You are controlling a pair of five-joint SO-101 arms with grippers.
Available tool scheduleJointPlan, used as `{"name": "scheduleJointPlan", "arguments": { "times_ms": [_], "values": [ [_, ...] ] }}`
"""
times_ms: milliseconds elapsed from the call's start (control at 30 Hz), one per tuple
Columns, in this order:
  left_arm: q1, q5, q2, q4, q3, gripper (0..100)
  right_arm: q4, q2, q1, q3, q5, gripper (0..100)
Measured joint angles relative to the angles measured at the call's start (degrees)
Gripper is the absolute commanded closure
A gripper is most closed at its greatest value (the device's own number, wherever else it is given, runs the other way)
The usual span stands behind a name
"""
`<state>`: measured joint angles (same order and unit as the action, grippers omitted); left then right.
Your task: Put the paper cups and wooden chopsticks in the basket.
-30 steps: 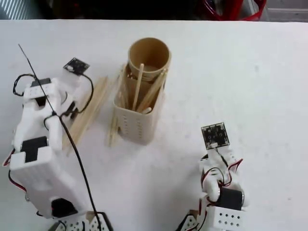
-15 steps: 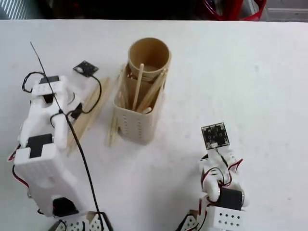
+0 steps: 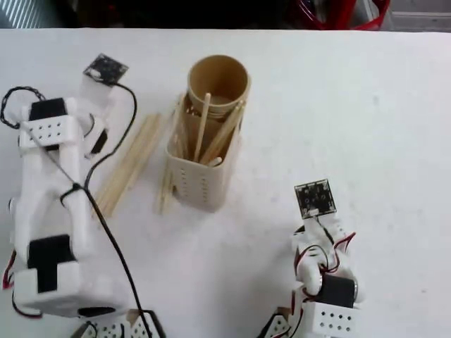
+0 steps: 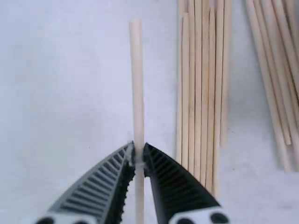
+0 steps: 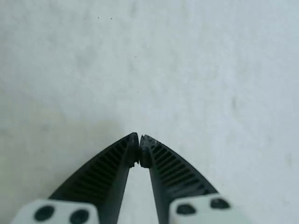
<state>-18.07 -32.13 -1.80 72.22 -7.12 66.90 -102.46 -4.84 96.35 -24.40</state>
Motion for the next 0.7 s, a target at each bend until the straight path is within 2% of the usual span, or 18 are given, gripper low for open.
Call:
{"name": "scheduleJointPlan", "arguments": {
  "times_ms": [133,333,567,700],
  "values": [
    [2.5,2.0,9.9,3.1,0.0,98,0.0,0.0,0.0,0.0,0.0,98.1],
    [12.2,6.3,30.8,4.0,0.0,98,0.0,0.0,0.0,0.0,0.0,98.1],
    [32.7,9.1,55.6,2.4,0.0,98,0.0,0.0,0.0,0.0,0.0,98.1],
    [42.8,9.3,58.5,-2.8,0.1,98,0.0,0.0,0.0,0.0,0.0,98.1]
  ]
}}
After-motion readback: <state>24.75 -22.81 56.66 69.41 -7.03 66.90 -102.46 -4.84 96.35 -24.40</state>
